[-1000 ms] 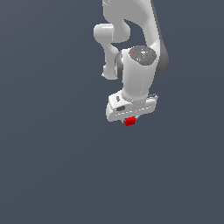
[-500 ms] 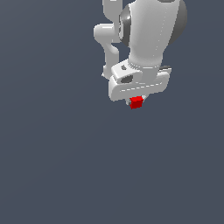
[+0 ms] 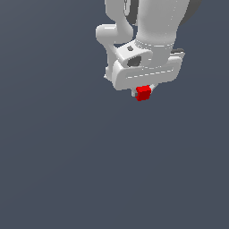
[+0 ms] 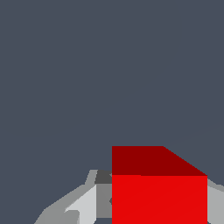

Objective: Pick up the red cube and move it to a goal position.

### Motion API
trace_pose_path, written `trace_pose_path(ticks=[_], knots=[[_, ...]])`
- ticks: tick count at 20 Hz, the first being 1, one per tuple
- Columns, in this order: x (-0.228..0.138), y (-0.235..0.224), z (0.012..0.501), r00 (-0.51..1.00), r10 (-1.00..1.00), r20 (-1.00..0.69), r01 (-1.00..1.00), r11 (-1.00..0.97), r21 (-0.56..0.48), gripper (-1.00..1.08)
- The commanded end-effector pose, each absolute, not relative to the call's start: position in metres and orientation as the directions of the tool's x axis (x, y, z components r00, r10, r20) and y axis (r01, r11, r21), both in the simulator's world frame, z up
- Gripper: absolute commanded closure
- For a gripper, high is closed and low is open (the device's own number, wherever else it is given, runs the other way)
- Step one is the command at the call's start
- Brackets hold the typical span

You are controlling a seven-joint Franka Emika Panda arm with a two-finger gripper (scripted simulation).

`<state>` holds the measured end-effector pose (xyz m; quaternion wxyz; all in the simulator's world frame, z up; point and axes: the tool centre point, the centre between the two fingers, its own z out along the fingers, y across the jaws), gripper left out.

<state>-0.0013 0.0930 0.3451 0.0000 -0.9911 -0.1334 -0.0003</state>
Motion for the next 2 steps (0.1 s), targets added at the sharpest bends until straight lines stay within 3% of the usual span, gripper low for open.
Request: trace_pose_path(ticks=[1, 2], knots=[[-0.0014, 0.0931, 0.3492, 0.965, 0.264, 0.0, 0.264, -0.965, 0.0, 1.08], [-0.0014, 0.0931, 0.3495, 0.965, 0.264, 0.0, 0.264, -0.965, 0.0, 1.08]])
